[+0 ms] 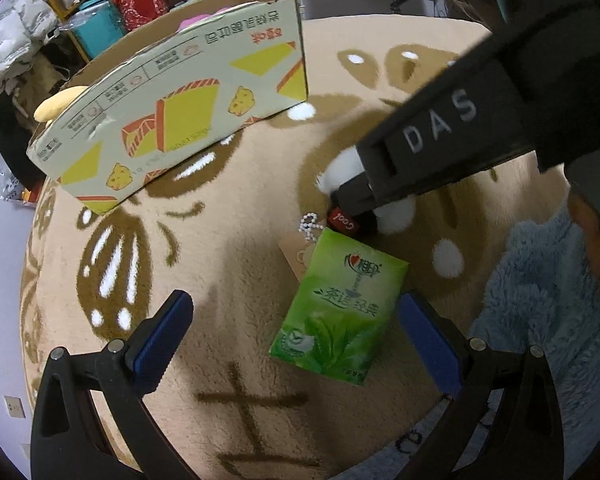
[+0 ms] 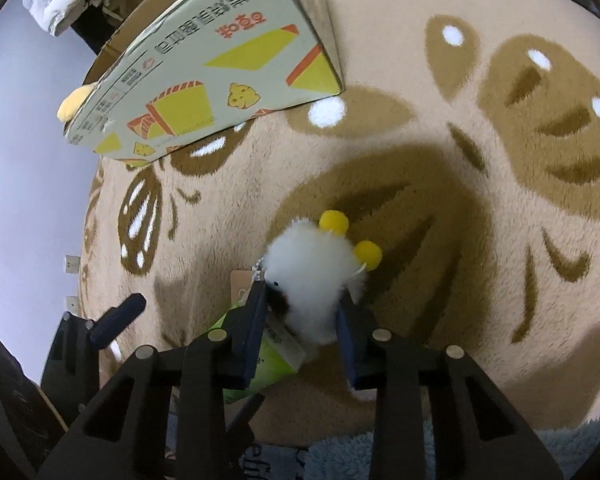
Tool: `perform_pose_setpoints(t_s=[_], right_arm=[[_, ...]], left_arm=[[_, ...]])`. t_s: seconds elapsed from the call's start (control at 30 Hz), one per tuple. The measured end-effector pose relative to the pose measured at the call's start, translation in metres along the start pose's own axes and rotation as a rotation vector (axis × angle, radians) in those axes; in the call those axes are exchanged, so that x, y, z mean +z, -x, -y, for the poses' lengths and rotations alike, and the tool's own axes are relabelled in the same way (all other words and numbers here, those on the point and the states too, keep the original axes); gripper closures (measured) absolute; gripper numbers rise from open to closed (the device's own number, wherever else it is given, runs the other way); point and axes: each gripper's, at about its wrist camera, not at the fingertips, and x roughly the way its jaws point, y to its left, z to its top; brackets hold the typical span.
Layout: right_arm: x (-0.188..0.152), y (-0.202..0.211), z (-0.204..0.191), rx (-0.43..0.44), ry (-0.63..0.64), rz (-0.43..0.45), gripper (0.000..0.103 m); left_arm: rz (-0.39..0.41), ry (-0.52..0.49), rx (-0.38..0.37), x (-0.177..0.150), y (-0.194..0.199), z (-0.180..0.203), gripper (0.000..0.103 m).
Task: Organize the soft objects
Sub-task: 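Grasp green tissue packet with left tool while right tool grasps white chick plush, then lift the tissue packet with left tool and drop it into the box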
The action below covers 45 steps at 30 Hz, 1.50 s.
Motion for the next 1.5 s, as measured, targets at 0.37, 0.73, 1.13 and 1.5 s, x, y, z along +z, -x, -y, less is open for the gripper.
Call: perform_pose_setpoints(t_s=[0.37, 0.73, 1.13, 1.5], right_arm=[[0.000, -0.002, 0.000, -0.007, 0.000, -0.007, 0.068], [0.000, -0.003, 0.001, -0.001, -0.004, -0.006, 0.070], [0.001, 0.009, 0.000, 0.017, 0.006, 0.039, 0.092], [0.001, 0.018, -0.010, 0.042, 0.063, 0.090, 0.101]], left_arm=[[-0.025, -0.026, -0.006, -0.001, -0.006, 0.006, 0.001], [-0.042, -0.017, -0.023, -0.003, -0.013, 0.007, 0.027], [-0.056, 0.036, -0.034, -0.004, -0.014, -0.007, 0.045], [-0.014, 0.164, 0.050, -0.006, 0.003, -0.038, 0.046]])
